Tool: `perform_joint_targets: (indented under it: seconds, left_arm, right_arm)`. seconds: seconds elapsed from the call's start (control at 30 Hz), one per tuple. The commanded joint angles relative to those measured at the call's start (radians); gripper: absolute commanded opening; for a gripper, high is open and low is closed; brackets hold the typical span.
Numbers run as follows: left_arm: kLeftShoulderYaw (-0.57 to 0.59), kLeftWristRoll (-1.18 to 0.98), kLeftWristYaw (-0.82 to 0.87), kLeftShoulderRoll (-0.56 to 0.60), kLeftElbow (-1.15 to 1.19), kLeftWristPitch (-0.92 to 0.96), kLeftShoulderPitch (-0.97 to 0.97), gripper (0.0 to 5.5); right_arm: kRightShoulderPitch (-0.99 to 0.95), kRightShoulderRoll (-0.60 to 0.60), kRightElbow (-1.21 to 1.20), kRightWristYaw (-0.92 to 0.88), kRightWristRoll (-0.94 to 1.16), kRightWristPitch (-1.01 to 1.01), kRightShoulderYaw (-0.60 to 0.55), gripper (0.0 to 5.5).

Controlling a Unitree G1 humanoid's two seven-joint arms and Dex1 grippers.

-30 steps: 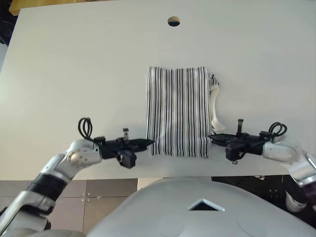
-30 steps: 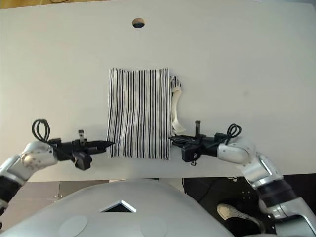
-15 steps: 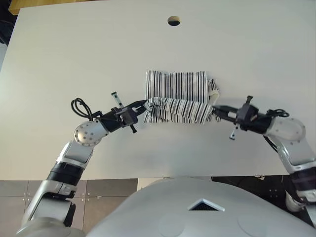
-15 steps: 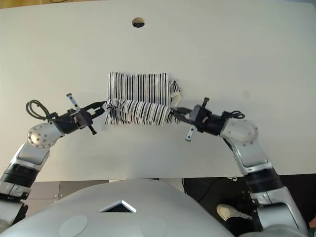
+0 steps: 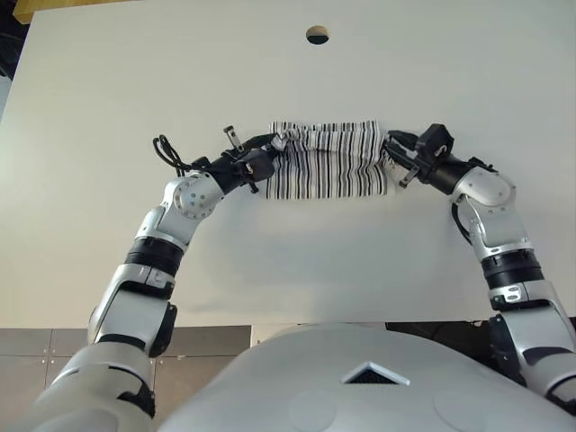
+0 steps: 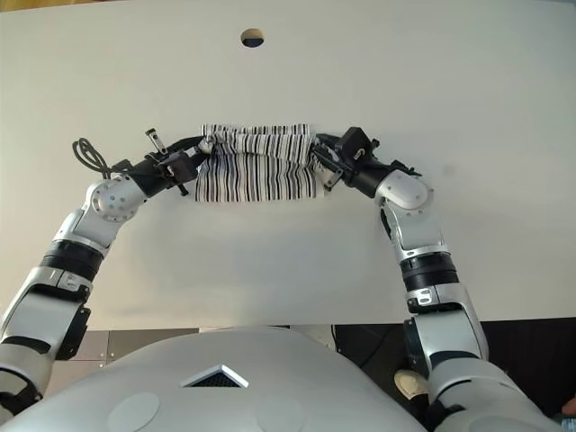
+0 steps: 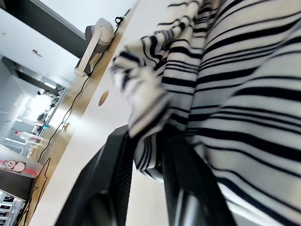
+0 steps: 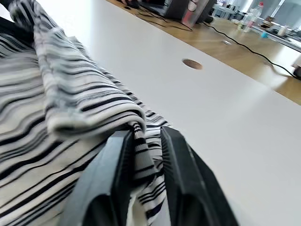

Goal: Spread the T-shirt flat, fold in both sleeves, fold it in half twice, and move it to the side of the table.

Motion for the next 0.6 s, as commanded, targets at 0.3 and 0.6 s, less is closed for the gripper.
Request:
perform_joint_targets:
  seconds: [0.3,0.6]
  left_arm:
    - [0.061,0.112,0.387,-0.077,0.233,0.081,-0.152,2.14]
    - [0.237,-0.058,0.615,-0.196,0.414,0.076,-0.273,2.14]
  right_arm:
    - [-0.068,0.126,-0.045,-0.049,0.022,-0.048,-0.067,2.66]
    - [-0.062,0.187,-0.053,0.054,-0.096,-0.018,0.126,2.66]
